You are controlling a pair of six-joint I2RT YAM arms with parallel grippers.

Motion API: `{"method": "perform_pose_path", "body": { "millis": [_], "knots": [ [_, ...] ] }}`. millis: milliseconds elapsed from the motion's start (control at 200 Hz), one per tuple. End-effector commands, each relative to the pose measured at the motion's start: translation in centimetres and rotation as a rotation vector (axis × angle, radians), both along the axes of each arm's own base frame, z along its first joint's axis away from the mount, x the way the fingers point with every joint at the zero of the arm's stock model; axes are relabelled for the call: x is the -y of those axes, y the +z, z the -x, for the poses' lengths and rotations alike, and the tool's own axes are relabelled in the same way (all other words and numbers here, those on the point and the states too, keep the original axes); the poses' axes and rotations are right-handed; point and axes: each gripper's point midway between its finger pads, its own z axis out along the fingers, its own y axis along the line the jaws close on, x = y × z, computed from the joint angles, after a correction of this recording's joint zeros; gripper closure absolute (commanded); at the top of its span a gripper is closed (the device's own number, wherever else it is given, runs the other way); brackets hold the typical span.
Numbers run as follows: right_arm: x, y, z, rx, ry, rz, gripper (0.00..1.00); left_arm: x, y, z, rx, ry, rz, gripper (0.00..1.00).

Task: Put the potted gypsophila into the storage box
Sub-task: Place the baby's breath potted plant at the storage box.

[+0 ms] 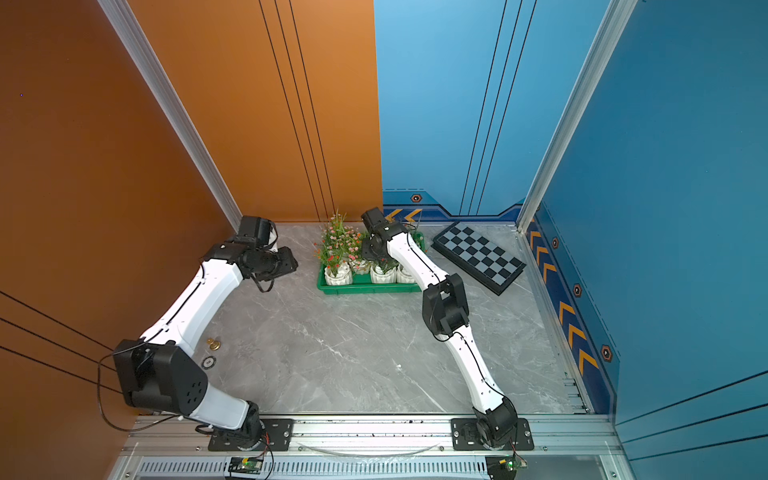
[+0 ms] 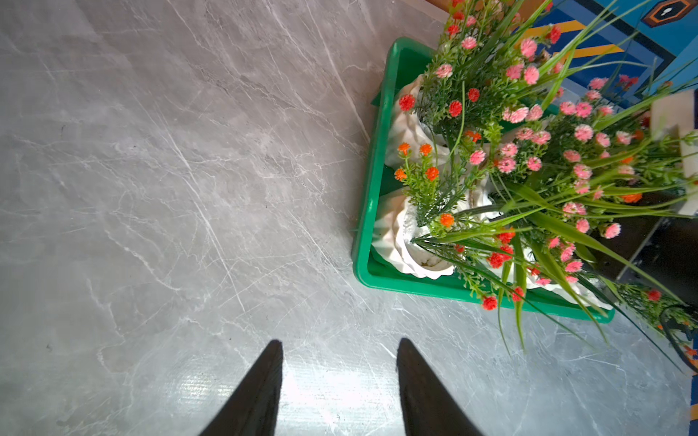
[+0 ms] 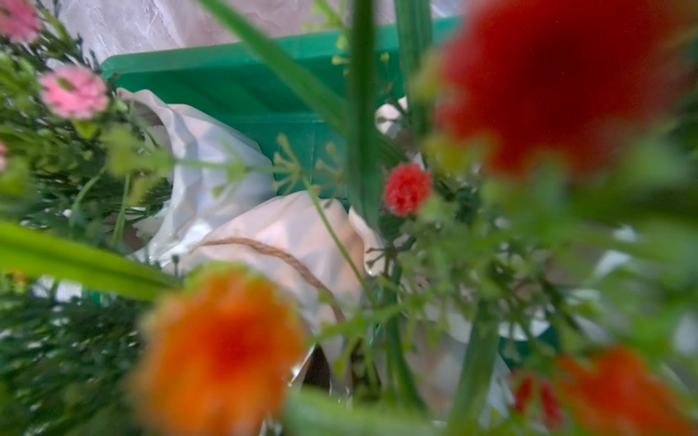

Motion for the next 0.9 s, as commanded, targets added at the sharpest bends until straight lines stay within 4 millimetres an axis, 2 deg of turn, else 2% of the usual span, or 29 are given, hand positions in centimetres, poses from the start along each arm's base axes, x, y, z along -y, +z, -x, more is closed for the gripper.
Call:
{"method": "perform_pose_path", "body": {
  "millis": [0,125,300,385,891],
  "knots": [
    [-1.3,1.1,-1.5,0.064,-0.014,-0.061,0.88,-0.1,-1.2,0.2,-0.034,-0.01,0.008,0.49],
    [-1.3,1.4,-1.7,0.071,-0.013,-0.069,0.85,0.0,-1.1,0.2,-0.033,-0.011,0.01,0.49],
    [-1.2,2.1,-1.9,0.086,-0.014,-0.079,0.72,-0.1,-0.6,0.3,-0.02,-0.009,0.011,0.49],
    [-1.0,2.8,-1.9,0.094,-0.014,-0.08,0.7,-0.2,-0.3,0.4,-0.012,-0.006,0.011,0.49],
    [1.5,9.9,-0.7,0.194,-0.012,-0.078,0.65,-0.8,2.2,1.5,0.057,0.019,0.015,0.47]
  ]
}}
